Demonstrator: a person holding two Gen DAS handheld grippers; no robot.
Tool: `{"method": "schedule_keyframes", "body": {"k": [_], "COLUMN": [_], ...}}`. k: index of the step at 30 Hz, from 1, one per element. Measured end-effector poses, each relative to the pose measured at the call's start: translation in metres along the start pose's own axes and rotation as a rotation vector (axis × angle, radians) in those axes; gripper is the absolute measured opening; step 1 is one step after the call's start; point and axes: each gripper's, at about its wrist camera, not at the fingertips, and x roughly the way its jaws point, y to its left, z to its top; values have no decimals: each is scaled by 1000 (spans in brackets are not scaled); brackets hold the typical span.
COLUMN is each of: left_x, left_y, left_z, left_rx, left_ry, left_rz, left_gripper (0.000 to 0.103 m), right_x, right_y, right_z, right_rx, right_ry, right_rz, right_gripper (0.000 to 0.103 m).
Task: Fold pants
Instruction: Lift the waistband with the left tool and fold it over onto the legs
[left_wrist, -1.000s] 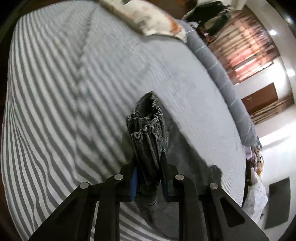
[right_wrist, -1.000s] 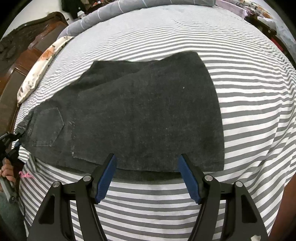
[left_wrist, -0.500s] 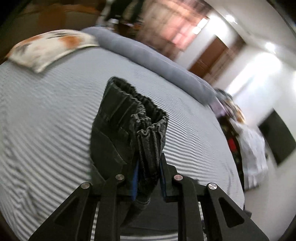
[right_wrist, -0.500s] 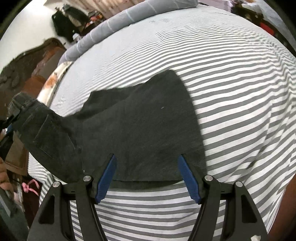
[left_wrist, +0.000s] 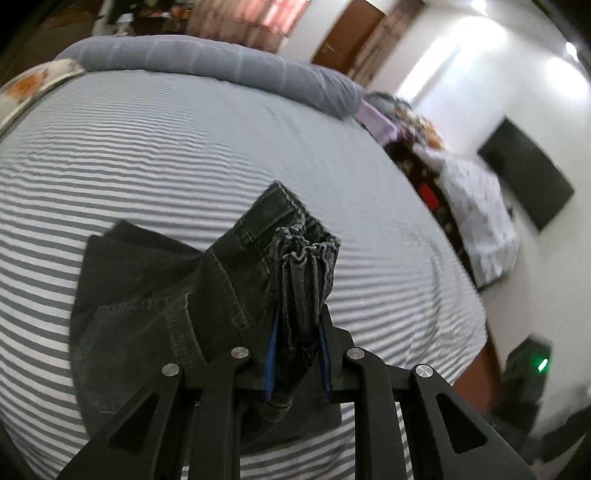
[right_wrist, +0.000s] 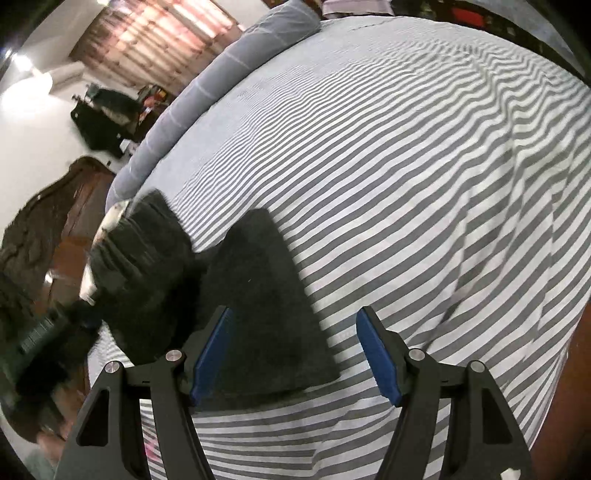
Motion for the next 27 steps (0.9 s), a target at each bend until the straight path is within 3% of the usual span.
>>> {"method": "schedule_keyframes", "body": {"k": [4,12,17,22,27], "left_x": [20,38,49,27,1], "left_y": [-11,-20,-23,-24,1], "left_z": [-14,-48,-59,-58,-58], "left_rx": [3,110,127,157,165], "left_ry": [33,77,142,140,94], "left_rz": [1,23,35,-7,69], "left_gripper": [19,19,24,30,36], "right_x": [-2,1,0,2,9], "right_y": [-11,-24,-26,-23,-10], "right_z": [4,8,9,9,3], "right_rx": [25,40,39,24,-13], "right_ry": [-2,-5,-7,0,28], "right_rz": [7,-8,-9,-2,37], "right_gripper": [67,67,67,67,67]}}
